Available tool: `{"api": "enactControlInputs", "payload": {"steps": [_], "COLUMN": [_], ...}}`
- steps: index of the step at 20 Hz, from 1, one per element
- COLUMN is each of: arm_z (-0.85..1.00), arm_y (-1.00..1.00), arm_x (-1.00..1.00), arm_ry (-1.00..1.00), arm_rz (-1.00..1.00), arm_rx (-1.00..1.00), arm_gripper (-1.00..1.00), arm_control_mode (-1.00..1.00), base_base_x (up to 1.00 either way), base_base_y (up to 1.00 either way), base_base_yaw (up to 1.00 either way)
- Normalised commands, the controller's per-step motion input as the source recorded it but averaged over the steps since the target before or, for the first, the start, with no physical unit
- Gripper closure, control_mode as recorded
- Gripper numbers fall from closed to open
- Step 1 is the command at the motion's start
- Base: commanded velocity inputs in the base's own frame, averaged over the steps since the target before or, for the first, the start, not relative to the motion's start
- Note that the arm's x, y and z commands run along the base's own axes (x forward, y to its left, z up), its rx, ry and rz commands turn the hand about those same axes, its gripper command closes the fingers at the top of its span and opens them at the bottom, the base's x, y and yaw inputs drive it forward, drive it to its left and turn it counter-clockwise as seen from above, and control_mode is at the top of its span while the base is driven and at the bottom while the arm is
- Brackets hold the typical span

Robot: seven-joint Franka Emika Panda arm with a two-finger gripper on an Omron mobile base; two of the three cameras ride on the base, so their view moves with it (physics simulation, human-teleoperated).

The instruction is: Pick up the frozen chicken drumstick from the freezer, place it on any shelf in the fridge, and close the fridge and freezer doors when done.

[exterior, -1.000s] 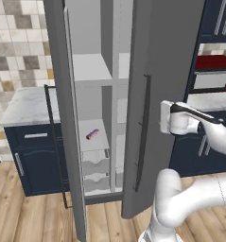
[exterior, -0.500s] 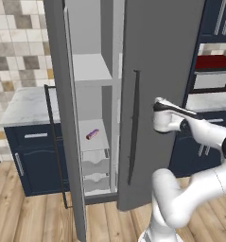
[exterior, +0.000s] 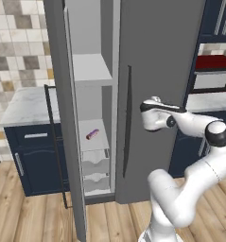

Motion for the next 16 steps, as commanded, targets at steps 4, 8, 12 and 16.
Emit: {"api": "enactControlInputs", "payload": {"steps": [4, 8, 12, 16], "arm_z": [0.08, 0.06, 0.0, 0.06], "arm_y": [-0.02, -0.02, 0.0, -0.24], "arm_x": [0.26, 0.21, 0.14, -0.7], "arm_ry": [0.18, 0.21, 0.19, 0.07], "arm_rz": [-0.17, -0.16, -0.17, -0.11], "arm_rx": [0.0, 0.0, 0.0, 0.01], "arm_gripper": [-1.0, -1.0, -1.0, -1.0], "arm_control_mode": [-1.0, -1.0, -1.0, -1.0], "base_base_x": [0.0, 0.0, 0.0, 0.0], "base_base_y": [0.0, 0.0, 0.0, 0.0], "base_base_yaw": [0.0, 0.0, 0.0, 0.0]}}
